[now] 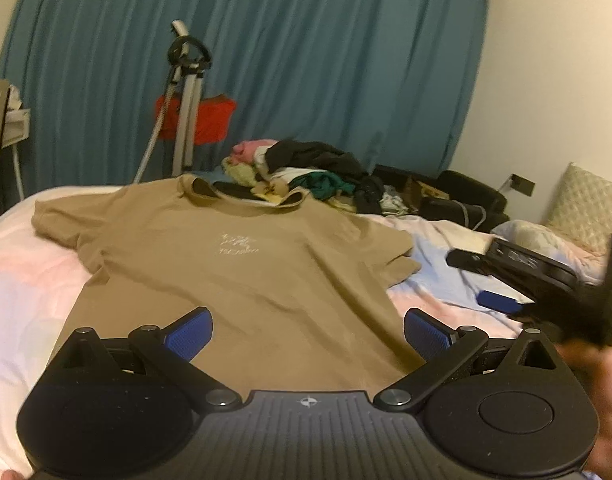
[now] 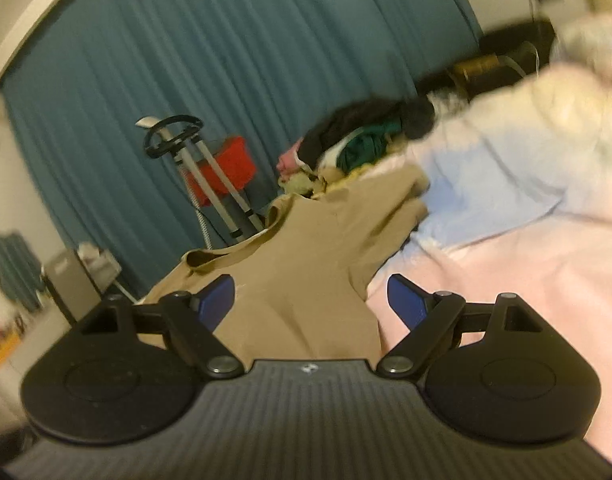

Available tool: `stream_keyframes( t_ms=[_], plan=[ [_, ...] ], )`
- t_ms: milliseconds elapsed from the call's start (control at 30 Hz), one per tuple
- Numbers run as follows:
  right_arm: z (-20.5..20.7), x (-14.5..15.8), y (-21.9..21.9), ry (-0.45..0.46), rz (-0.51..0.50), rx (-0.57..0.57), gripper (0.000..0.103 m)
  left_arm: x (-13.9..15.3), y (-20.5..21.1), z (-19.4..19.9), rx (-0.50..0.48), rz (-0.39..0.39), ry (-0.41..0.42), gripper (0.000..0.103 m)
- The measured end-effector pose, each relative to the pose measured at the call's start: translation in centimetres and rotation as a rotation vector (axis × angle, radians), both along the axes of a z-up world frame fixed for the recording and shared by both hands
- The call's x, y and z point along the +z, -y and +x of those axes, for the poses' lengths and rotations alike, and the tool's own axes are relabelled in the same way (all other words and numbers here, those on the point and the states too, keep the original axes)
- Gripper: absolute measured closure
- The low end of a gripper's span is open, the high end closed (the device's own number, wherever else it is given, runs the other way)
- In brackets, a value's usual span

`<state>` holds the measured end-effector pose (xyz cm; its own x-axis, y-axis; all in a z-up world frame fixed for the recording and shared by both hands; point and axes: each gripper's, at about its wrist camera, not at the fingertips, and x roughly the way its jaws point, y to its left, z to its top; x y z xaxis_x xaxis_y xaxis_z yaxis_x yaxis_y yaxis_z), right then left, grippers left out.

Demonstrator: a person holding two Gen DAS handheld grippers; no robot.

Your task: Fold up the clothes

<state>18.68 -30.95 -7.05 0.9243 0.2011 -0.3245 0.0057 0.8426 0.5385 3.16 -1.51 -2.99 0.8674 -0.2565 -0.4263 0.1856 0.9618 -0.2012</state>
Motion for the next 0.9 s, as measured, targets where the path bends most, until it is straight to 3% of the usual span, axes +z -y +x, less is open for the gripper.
stream_keyframes(
  t_ms=[233, 367, 600, 767, 900],
  plan=[
    [9.5, -5.0, 3.7, -0.073, 0.254, 0.049, 0.017, -2.2, -0.8, 2.1, 0.078, -0.011, -0.062, 0.0],
    [14.0, -7.5, 4.7, -0.098, 0.331, 0.049, 0.017, -3.4, -0.8, 3.8, 0.094, -0.033, -0.093, 0.0],
    [20.0, -10.9, 5.5, -0.041, 0.353, 0.04, 0.027, -5.5, -0.3, 6.8, 0.118, -0.073, -0.152, 0.0],
    [22.9, -11.5, 5.9, 0.048, 0.42, -0.017, 0.027, -7.1, -1.2, 8.9, 0.138, -0.179, -0.245, 0.0],
    [25.6, -11.2, 5.6, 0.047, 0.354, -0.057, 0.041, -8.1, -1.4, 10.0, 0.169, -0.173, -0.267, 0.0]
  ],
)
